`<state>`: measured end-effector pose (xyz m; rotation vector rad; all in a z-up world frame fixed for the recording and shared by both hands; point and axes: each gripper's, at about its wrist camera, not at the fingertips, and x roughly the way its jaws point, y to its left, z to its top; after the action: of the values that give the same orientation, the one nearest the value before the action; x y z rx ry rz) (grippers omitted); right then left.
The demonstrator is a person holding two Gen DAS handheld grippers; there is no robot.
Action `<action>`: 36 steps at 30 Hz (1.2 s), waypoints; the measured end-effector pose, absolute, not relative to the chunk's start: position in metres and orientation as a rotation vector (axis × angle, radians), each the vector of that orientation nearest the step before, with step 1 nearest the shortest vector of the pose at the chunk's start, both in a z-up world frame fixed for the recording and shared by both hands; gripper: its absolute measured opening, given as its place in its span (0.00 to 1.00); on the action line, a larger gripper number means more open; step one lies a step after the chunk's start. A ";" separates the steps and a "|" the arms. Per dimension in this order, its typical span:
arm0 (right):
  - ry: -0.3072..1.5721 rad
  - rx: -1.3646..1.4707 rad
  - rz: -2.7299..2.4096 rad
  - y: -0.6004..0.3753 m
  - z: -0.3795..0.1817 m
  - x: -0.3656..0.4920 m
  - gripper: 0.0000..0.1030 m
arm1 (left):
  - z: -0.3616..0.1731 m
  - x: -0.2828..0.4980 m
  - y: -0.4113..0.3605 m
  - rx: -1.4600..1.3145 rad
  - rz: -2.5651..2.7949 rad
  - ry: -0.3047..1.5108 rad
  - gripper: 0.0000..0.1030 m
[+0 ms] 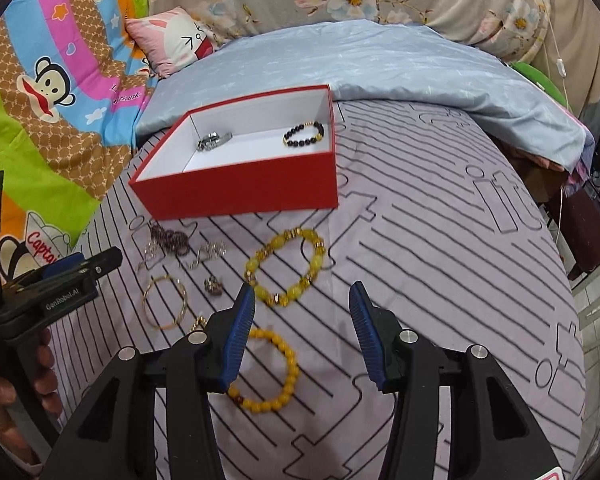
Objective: Organize jewelry
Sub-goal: 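Lift both open tools out of the red box, then grasp the gold bangle with the left tool while the right tool grasps the yellow bead bracelet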
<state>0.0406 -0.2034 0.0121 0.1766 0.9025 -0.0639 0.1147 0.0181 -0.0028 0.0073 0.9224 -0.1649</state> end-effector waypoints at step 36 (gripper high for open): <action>0.955 0.267 -0.071 -0.214 -0.028 0.075 0.43 | -0.046 0.111 -0.010 0.032 -0.235 0.965 0.07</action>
<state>0.0754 -0.2135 -0.0278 0.2669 0.9548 -0.0708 0.1106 -0.0099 -0.0461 0.0322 0.9650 -0.2353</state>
